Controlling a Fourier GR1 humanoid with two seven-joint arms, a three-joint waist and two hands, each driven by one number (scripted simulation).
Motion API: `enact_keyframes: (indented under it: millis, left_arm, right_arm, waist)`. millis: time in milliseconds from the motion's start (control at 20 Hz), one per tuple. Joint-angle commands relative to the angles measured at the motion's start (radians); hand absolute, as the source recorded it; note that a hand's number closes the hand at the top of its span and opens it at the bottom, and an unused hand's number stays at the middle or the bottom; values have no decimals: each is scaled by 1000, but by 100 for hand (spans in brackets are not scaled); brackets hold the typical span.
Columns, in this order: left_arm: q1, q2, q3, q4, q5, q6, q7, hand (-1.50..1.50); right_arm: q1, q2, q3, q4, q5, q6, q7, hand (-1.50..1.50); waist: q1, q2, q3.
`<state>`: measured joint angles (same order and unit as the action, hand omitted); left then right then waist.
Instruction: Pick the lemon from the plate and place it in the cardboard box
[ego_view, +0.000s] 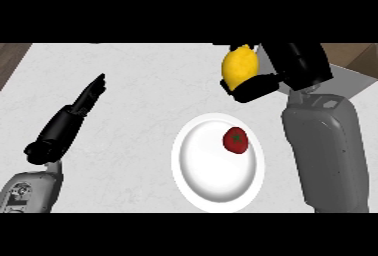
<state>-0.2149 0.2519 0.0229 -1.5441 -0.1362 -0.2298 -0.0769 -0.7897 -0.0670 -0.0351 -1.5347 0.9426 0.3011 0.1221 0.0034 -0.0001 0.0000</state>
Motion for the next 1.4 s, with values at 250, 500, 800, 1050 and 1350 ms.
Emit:
enact_keyframes:
  millis: [250, 500, 800, 1050, 1350]
  left_arm:
    - [28, -1, 0, -22, 4, -23, -12, 0]
    - [-61, -31, -11, 77, -40, 19, -38, 0]
    - [-24, -25, -10, 42, -15, -11, -43, 0]
    - [-72, -38, -7, 24, -21, 7, 30, 0]
    - [-60, -58, -42, 20, -34, -3, 15, 0]
  right_arm:
    - [-206, -196, -223, 393, -28, -106, -74, 150]
    - [-225, -313, -172, 601, 36, -55, -191, 150]
    - [-279, -440, -164, 872, 58, 73, -297, 150]
    - [-309, -492, -100, 1037, 134, 98, -379, 150]
    - [-327, -530, -89, 1180, 136, 150, -578, -150]
  waist:
    - [21, 5, 0]
    - [13, 14, 0]
    - [36, 20, 0]
    - [42, 21, 1]
    - [49, 22, 2]
